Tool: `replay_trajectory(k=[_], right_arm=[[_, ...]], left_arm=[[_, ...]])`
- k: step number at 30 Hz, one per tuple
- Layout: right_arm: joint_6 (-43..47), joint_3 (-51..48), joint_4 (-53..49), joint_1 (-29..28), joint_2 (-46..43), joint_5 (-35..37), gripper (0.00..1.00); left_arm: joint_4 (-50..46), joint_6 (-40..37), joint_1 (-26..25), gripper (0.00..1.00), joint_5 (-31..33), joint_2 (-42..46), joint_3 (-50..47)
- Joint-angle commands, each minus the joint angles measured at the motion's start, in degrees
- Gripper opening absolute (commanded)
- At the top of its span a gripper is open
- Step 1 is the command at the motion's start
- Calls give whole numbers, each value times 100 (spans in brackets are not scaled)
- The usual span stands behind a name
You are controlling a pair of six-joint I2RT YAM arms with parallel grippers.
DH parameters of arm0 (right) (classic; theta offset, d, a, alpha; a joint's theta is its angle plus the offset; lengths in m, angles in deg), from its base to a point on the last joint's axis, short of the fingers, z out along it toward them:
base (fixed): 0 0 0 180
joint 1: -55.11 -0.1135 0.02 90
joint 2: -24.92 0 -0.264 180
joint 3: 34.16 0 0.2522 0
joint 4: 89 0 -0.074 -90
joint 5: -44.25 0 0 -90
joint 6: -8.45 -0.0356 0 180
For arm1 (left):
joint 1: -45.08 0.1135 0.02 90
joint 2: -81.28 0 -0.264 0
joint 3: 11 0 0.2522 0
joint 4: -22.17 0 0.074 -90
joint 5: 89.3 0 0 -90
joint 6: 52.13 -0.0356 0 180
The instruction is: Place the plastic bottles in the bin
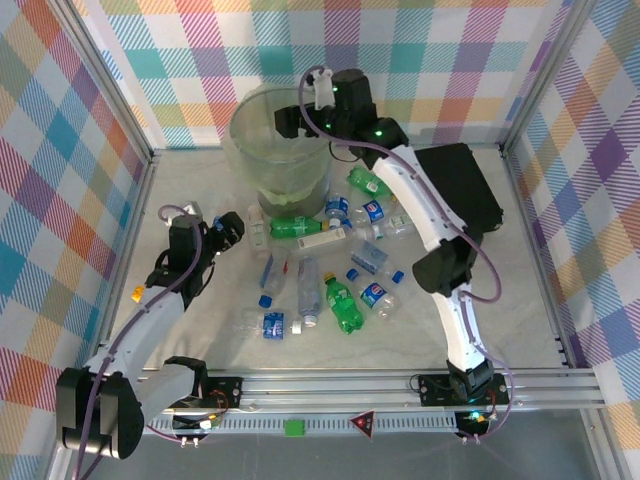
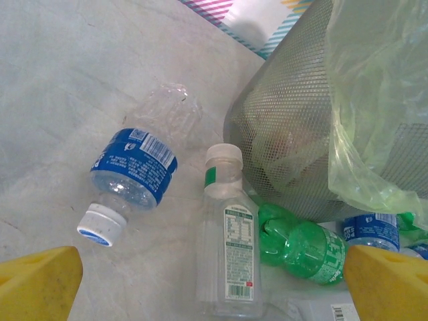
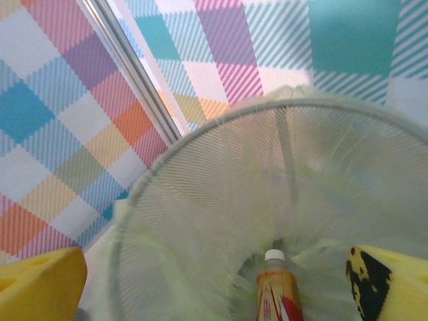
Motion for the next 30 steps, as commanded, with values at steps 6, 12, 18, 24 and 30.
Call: replay_trajectory(k=[6, 12, 18, 24, 30], right_arm=[[283, -1845, -303, -20, -1707, -182, 99], [210, -3881, -8, -20, -3026, -325, 99], [42, -5363, -208, -22, -3992, -361, 99], [-281, -6377, -437, 18, -4337, -133, 99], [-505, -6867, -357, 128, -4140, -264, 99]], left_arm=[[-25, -415, 348, 100, -310, -1209, 976], [-244, -555, 578, 100, -332, -2060, 1492], [-678, -763, 748, 100, -436, -3035, 2162], [-909, -878, 779, 100, -565, -3747, 2558], [-1235, -901, 777, 100, -637, -4318, 2928]])
